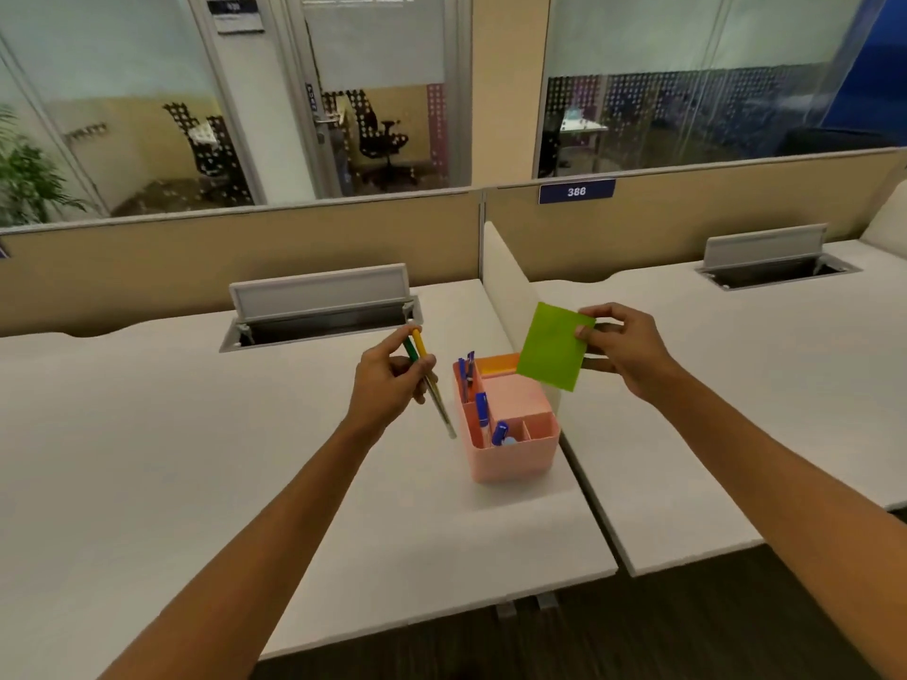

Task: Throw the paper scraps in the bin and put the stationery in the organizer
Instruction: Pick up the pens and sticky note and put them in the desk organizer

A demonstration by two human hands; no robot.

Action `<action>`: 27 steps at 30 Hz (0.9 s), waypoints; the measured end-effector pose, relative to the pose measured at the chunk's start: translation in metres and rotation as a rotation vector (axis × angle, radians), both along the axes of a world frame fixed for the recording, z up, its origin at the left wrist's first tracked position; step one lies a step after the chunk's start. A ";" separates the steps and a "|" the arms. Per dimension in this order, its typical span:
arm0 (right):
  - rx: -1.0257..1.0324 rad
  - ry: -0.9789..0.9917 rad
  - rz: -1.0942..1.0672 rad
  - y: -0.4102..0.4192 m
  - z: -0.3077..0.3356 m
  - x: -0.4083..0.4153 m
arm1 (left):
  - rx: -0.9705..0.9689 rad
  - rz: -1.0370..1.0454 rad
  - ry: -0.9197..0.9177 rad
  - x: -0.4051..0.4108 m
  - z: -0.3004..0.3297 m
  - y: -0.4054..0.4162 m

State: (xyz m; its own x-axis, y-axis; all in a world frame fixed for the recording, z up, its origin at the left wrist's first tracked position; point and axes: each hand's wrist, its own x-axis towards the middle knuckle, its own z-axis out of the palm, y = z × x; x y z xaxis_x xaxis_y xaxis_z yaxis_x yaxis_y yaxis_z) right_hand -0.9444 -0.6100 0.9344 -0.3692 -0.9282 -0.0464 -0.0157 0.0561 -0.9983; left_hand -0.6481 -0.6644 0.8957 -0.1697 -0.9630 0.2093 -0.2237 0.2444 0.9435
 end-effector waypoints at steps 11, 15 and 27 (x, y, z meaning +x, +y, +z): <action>0.007 0.298 0.033 -0.126 -0.029 -0.021 | -0.225 -0.070 -0.263 -0.065 -0.040 -0.122; 0.032 0.499 0.095 -0.151 -0.046 -0.015 | -0.236 -0.151 -0.379 -0.077 -0.066 -0.144; 0.121 0.773 0.400 -0.200 -0.065 -0.002 | -0.094 -0.322 -0.595 -0.073 -0.102 -0.156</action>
